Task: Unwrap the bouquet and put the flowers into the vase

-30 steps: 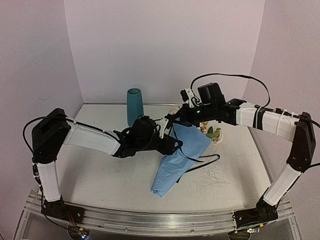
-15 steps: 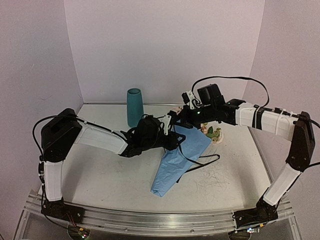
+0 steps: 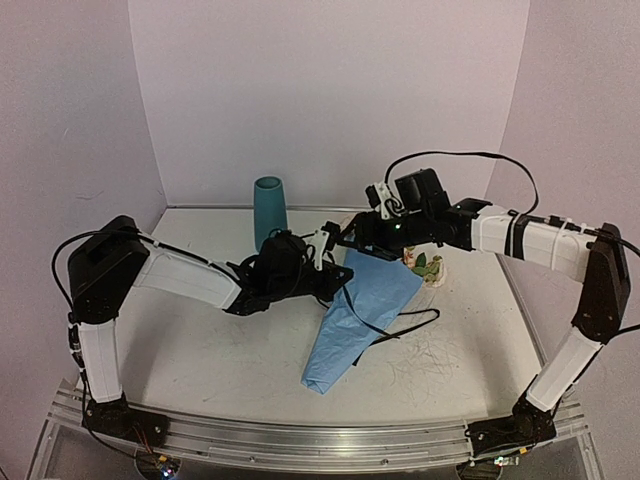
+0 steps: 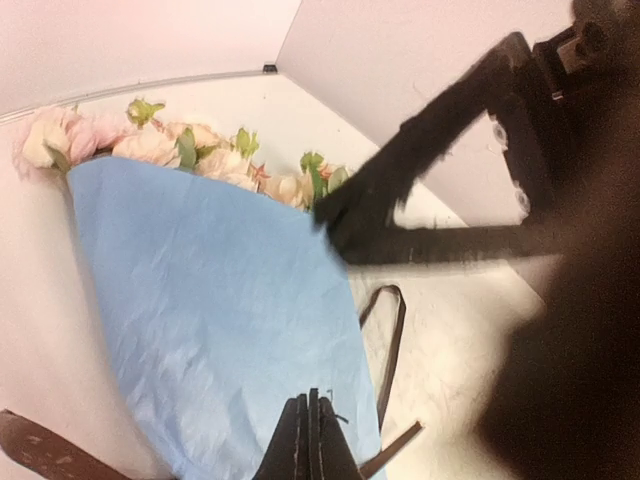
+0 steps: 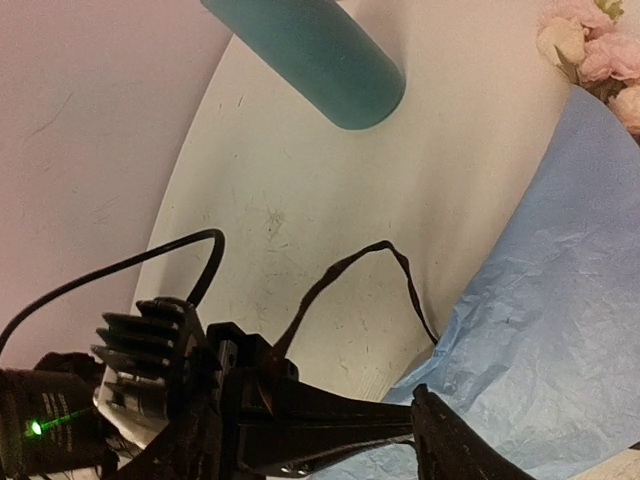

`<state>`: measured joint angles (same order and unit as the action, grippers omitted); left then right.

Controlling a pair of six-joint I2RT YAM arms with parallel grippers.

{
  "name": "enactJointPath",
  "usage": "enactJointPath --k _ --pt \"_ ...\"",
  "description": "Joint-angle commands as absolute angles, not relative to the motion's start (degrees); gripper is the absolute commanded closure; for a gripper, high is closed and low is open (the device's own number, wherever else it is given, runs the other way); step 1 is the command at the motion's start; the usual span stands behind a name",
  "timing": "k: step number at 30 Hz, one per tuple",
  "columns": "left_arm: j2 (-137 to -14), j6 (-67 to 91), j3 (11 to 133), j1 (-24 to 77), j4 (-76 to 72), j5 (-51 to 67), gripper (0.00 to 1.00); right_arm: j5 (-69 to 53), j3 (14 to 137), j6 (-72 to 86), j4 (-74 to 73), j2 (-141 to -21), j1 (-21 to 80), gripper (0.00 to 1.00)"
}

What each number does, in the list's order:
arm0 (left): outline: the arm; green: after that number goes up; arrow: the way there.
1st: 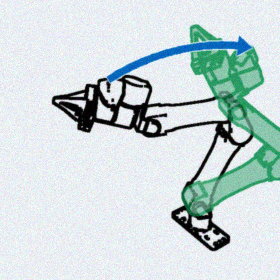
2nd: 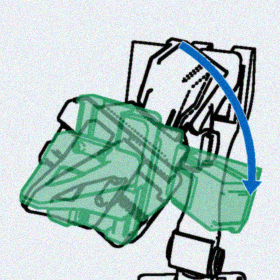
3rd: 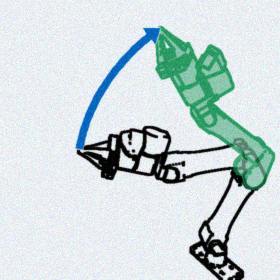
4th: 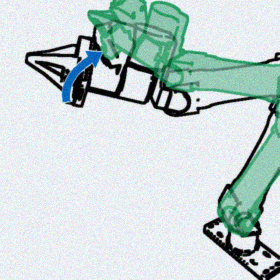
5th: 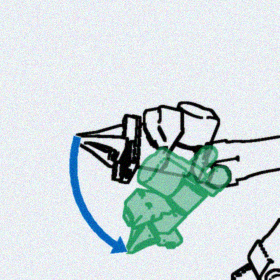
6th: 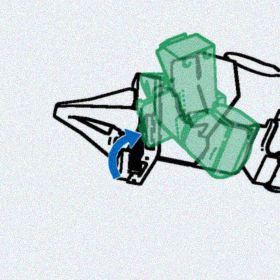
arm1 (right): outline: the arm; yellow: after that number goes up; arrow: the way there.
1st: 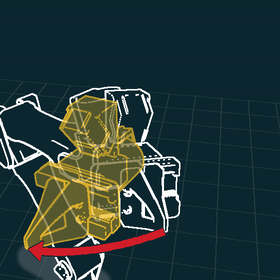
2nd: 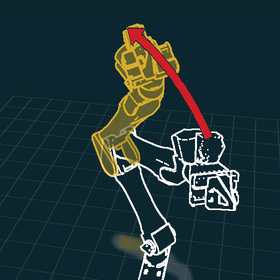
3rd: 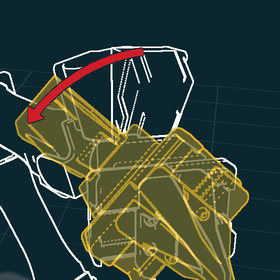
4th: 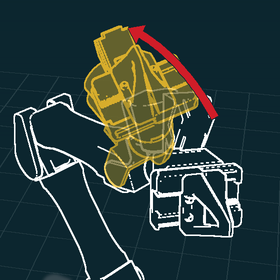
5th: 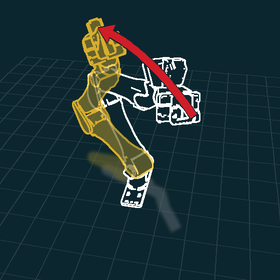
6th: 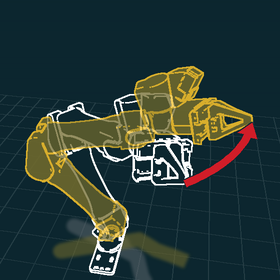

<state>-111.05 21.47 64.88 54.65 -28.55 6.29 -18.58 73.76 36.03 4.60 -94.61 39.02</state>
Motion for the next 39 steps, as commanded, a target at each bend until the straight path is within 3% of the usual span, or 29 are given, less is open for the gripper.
enactJointPath --k 1,8,13,20,32,35,37,39 --pt "-103.72 23.79 59.51 49.66 -26.97 12.08 1.00 -17.14 72.28 33.89 7.14 -89.88 40.08 0.27" --pt "-94.85 25.07 53.22 42.25 -24.47 14.29 0.85 -12.94 69.55 31.76 3.74 -88.98 40.09 0.25" --pt "-90.33 21.54 52.55 39.94 -14.79 4.68 0.74 -9.77 65.47 31.24 2.87 -87.99 40.10 0.24" --pt "-90.20 18.43 58.46 39.73 4.22 -12.86 0.36 -8.67 61.34 31.49 2.40 -87.72 40.08 0.24" --pt "-82.35 25.18 58.05 39.59 19.28 -31.70 0.03 4.65 54.09 39.68 -1.33 -85.17 40.12 0.13" --pt "-80.19 25.64 57.34 39.47 19.41 -28.69 0.00 7.34 52.90 40.84 -1.56 -83.91 40.13 0.14" --pt "-79.57 23.75 56.95 39.46 16.53 -19.95 0.01 9.93 51.89 42.54 -1.99 -83.16 40.11 0.14" --pt "-80.70 23.69 57.21 39.47 14.21 -11.99 0.01 11.05 50.53 43.95 -2.18 -82.44 40.00 0.21"
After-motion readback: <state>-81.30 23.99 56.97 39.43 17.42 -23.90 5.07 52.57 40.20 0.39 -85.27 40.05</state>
